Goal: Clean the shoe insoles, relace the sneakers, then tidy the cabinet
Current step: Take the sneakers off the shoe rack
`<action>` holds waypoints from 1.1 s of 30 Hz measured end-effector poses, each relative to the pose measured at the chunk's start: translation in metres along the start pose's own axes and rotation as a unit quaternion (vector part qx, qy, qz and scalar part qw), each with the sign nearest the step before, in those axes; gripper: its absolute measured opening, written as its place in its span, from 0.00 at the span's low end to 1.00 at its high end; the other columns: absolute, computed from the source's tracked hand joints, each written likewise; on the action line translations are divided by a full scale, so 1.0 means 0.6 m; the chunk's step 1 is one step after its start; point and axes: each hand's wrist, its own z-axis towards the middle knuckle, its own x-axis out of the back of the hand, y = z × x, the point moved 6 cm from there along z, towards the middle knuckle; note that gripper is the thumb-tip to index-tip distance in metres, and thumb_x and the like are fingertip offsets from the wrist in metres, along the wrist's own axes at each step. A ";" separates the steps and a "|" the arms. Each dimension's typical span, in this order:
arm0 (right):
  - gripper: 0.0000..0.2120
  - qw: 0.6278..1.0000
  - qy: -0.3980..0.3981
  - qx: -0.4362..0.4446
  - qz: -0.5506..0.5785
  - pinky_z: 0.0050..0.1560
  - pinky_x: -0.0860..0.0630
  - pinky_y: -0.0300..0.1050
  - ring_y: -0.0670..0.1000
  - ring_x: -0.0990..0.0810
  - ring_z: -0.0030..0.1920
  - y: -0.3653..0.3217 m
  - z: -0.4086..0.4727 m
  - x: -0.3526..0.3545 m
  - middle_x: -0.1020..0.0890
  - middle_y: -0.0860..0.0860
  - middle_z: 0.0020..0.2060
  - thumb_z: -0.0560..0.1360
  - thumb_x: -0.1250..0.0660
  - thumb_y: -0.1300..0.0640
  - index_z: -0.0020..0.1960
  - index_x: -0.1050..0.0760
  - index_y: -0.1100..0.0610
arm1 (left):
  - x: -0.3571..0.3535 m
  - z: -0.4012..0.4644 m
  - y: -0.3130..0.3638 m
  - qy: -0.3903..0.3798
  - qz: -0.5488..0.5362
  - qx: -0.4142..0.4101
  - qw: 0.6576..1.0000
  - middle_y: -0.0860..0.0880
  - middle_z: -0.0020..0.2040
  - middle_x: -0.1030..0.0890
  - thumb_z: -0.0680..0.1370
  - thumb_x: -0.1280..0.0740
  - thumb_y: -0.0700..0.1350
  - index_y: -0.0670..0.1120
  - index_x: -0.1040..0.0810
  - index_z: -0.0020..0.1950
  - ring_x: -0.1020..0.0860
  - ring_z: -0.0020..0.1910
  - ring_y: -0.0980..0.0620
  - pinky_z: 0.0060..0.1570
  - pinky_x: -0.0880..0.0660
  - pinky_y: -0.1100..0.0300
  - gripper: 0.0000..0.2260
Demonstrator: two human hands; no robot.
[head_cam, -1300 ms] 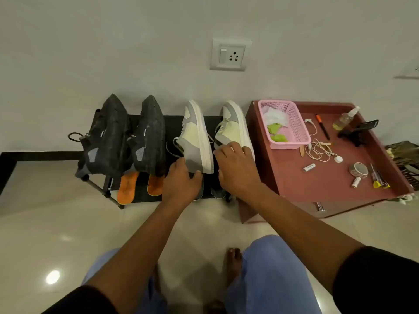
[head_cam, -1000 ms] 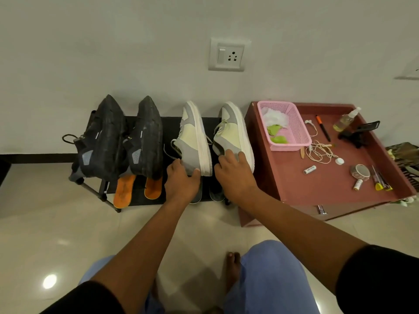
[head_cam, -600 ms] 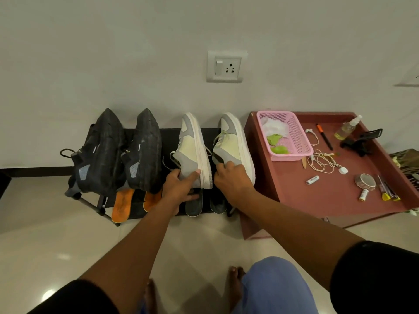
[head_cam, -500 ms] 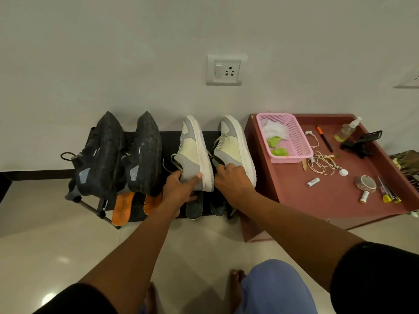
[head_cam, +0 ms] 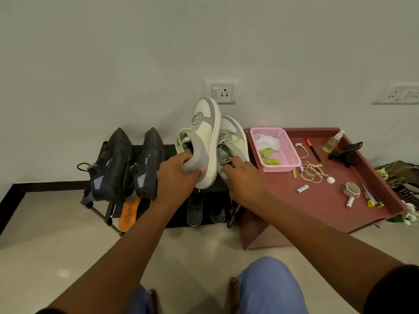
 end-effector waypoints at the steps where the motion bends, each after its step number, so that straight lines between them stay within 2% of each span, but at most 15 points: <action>1: 0.16 1.000 0.022 -0.004 0.019 0.31 0.35 0.45 0.56 0.25 0.41 -0.004 -0.008 0.016 0.26 0.54 0.52 0.67 0.25 0.60 0.54 0.23 0.56 | 0.022 -0.007 0.019 0.008 0.008 -0.014 1.000 0.55 0.40 0.19 0.71 0.22 0.50 0.50 0.18 0.46 0.21 0.40 0.58 0.39 0.22 0.56 0.09; 4: 0.14 0.993 0.076 0.000 0.088 0.33 0.31 0.46 0.58 0.23 0.38 -0.019 -0.034 0.068 0.24 0.55 0.50 0.69 0.25 0.58 0.54 0.21 0.57 | 0.086 -0.041 0.066 0.023 0.036 -0.030 0.999 0.54 0.41 0.18 0.72 0.21 0.52 0.49 0.16 0.49 0.21 0.40 0.57 0.43 0.19 0.52 0.11; 6: 0.12 0.989 0.093 0.001 0.114 0.35 0.31 0.45 0.57 0.23 0.38 -0.031 -0.056 0.106 0.24 0.55 0.50 0.72 0.27 0.54 0.53 0.21 0.57 | 0.126 -0.071 0.090 0.013 0.068 -0.022 0.997 0.55 0.41 0.18 0.72 0.22 0.54 0.49 0.15 0.51 0.21 0.40 0.58 0.43 0.20 0.54 0.13; 10: 0.09 0.981 0.099 -0.003 0.164 0.33 0.43 0.36 0.51 0.27 0.39 -0.057 -0.096 0.183 0.26 0.48 0.44 0.74 0.28 0.52 0.50 0.22 0.56 | 0.197 -0.132 0.131 -0.075 0.175 0.033 0.981 0.57 0.41 0.19 0.72 0.23 0.59 0.53 0.16 0.53 0.24 0.37 0.62 0.36 0.29 0.66 0.15; 12: 0.09 0.980 0.073 -0.006 0.186 0.33 0.41 0.36 0.50 0.25 0.39 -0.069 -0.111 0.213 0.26 0.45 0.39 0.73 0.28 0.50 0.47 0.22 0.54 | 0.224 -0.158 0.153 -0.130 0.243 0.060 0.960 0.57 0.39 0.19 0.71 0.23 0.62 0.53 0.16 0.51 0.23 0.35 0.60 0.33 0.28 0.65 0.16; 15: 0.10 0.976 0.007 -0.002 0.218 0.36 0.35 0.37 0.48 0.24 0.41 -0.092 -0.128 0.254 0.21 0.45 0.40 0.72 0.26 0.47 0.48 0.20 0.52 | 0.241 -0.191 0.177 -0.210 0.257 0.099 0.938 0.53 0.38 0.17 0.71 0.24 0.63 0.53 0.17 0.50 0.17 0.32 0.54 0.37 0.17 0.59 0.16; 18: 0.13 0.967 -0.088 0.016 0.239 0.42 0.21 0.43 0.48 0.19 0.43 -0.121 -0.139 0.273 0.16 0.48 0.45 0.71 0.24 0.47 0.52 0.17 0.52 | 0.233 -0.212 0.177 -0.285 0.235 0.127 0.920 0.50 0.40 0.16 0.72 0.23 0.59 0.52 0.19 0.51 0.15 0.30 0.52 0.36 0.15 0.58 0.15; 20: 0.10 0.955 -0.154 0.013 0.254 0.39 0.15 0.48 0.51 0.15 0.40 -0.135 -0.140 0.267 0.15 0.50 0.42 0.71 0.23 0.48 0.48 0.17 0.52 | 0.222 -0.217 0.163 -0.320 0.241 0.134 0.907 0.49 0.42 0.16 0.72 0.22 0.57 0.50 0.20 0.53 0.15 0.31 0.51 0.37 0.15 0.57 0.17; 22: 0.07 0.936 -0.226 0.002 0.270 0.32 0.16 0.47 0.54 0.14 0.37 -0.139 -0.137 0.244 0.15 0.54 0.40 0.71 0.22 0.52 0.42 0.19 0.53 | 0.206 -0.219 0.141 -0.344 0.243 0.146 0.895 0.47 0.44 0.16 0.71 0.21 0.56 0.48 0.19 0.55 0.15 0.32 0.50 0.37 0.15 0.56 0.18; 24: 0.07 0.908 -0.301 -0.019 0.292 0.31 0.18 0.45 0.57 0.13 0.38 -0.140 -0.133 0.211 0.15 0.57 0.42 0.73 0.21 0.54 0.43 0.19 0.54 | 0.184 -0.219 0.111 -0.365 0.248 0.156 0.884 0.46 0.46 0.15 0.71 0.21 0.55 0.47 0.19 0.56 0.14 0.33 0.49 0.37 0.15 0.55 0.19; 26: 0.08 0.881 -0.361 -0.038 0.303 0.33 0.17 0.46 0.57 0.14 0.40 -0.142 -0.129 0.170 0.15 0.60 0.45 0.73 0.21 0.55 0.47 0.19 0.55 | 0.156 -0.218 0.078 -0.384 0.261 0.159 0.871 0.46 0.47 0.16 0.71 0.20 0.54 0.47 0.20 0.58 0.14 0.35 0.48 0.37 0.15 0.54 0.21; 29: 0.11 0.852 -0.424 -0.070 0.298 0.38 0.14 0.51 0.58 0.14 0.41 -0.145 -0.120 0.087 0.16 0.62 0.48 0.73 0.21 0.56 0.52 0.18 0.58 | 0.100 -0.217 0.022 -0.402 0.265 0.169 0.860 0.45 0.46 0.18 0.70 0.19 0.51 0.47 0.23 0.55 0.14 0.35 0.46 0.34 0.15 0.51 0.21; 31: 0.13 0.834 -0.465 -0.091 0.282 0.41 0.14 0.54 0.58 0.14 0.41 -0.147 -0.116 0.024 0.16 0.63 0.48 0.72 0.20 0.58 0.54 0.18 0.60 | 0.058 -0.218 -0.014 -0.418 0.279 0.169 0.848 0.44 0.46 0.19 0.69 0.19 0.50 0.46 0.23 0.52 0.14 0.35 0.44 0.34 0.15 0.49 0.19; 33: 0.14 0.816 -0.507 -0.100 0.258 0.45 0.14 0.56 0.59 0.13 0.41 -0.153 -0.113 -0.043 0.15 0.63 0.46 0.72 0.21 0.60 0.55 0.19 0.63 | 0.014 -0.225 -0.051 -0.450 0.277 0.187 0.828 0.44 0.47 0.20 0.70 0.20 0.48 0.45 0.25 0.54 0.15 0.36 0.43 0.38 0.15 0.48 0.19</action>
